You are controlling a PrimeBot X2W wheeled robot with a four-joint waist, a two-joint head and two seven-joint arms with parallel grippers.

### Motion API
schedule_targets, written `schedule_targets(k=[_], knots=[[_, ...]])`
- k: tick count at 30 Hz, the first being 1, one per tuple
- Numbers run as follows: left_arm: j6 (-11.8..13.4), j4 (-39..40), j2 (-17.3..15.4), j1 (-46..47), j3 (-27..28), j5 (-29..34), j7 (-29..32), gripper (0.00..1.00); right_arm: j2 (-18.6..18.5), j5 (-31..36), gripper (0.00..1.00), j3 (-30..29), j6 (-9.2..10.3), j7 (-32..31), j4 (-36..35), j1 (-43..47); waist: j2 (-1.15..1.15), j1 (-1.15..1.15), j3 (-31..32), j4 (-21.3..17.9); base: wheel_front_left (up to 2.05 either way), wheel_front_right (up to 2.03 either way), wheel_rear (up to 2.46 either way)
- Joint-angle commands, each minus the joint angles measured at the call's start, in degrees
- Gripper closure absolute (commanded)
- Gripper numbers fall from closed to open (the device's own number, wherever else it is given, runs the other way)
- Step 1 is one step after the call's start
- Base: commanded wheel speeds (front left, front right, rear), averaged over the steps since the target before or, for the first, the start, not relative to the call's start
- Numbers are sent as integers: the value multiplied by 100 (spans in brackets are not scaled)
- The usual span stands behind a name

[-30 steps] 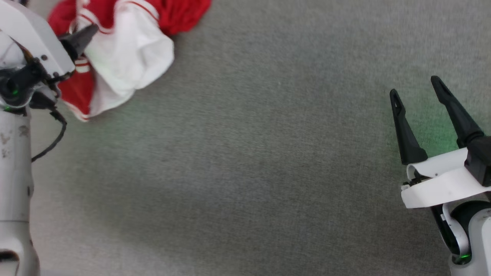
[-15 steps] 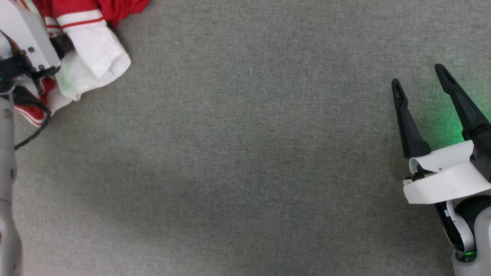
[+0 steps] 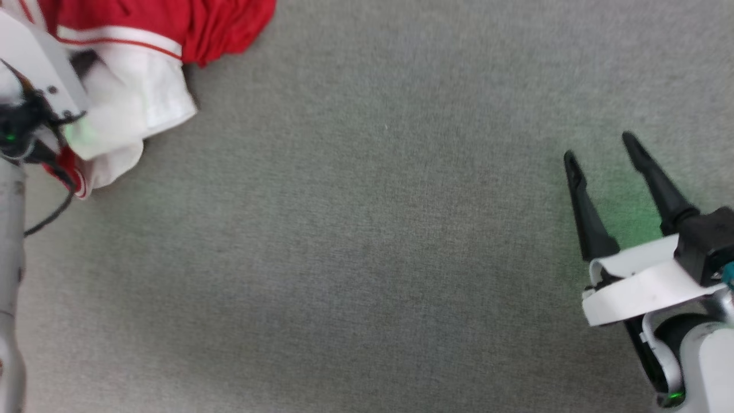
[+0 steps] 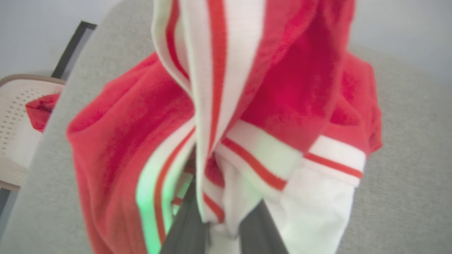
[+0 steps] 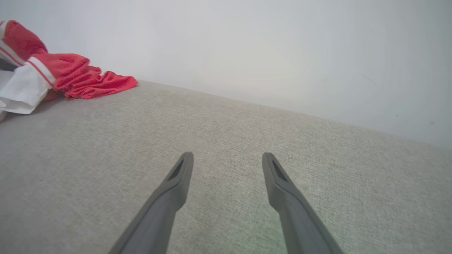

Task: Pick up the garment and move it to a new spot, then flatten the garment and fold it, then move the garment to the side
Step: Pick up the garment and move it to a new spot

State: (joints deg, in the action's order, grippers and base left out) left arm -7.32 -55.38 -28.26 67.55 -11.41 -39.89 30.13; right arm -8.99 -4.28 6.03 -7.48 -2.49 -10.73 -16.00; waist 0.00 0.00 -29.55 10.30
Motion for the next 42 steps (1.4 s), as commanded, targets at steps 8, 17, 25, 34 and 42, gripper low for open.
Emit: schedule_targets(k=[8, 17, 25, 34, 42], knots=[[-17, 706, -324, 6, -347, 162, -312, 100, 214, -139, 0, -13, -2, 254, 368, 443, 0, 0, 1406, 113, 0, 0, 0], [-9, 1492, -509, 156, -536, 272, -166, 100, 395, -252, 0, 64, -2, 460, 627, 654, 0, 0, 2118, 29, 0, 0, 0], [94, 2523, -628, -56, -629, 123, 491, 100, 500, -288, 0, -64, -2, 618, 758, 783, 0, 0, 2553, -265, 0, 0, 0], [578, 4338, -776, -686, -559, -216, 1355, 100, 415, -159, 0, -594, -2, 721, 746, 898, 0, 0, 2723, -881, 0, 0, 0], [1105, 5738, -645, -1256, -609, -534, 1968, 100, 331, -7, 0, -1282, -2, 789, 663, 965, 0, 0, 2644, -1513, 0, 0, 0]])
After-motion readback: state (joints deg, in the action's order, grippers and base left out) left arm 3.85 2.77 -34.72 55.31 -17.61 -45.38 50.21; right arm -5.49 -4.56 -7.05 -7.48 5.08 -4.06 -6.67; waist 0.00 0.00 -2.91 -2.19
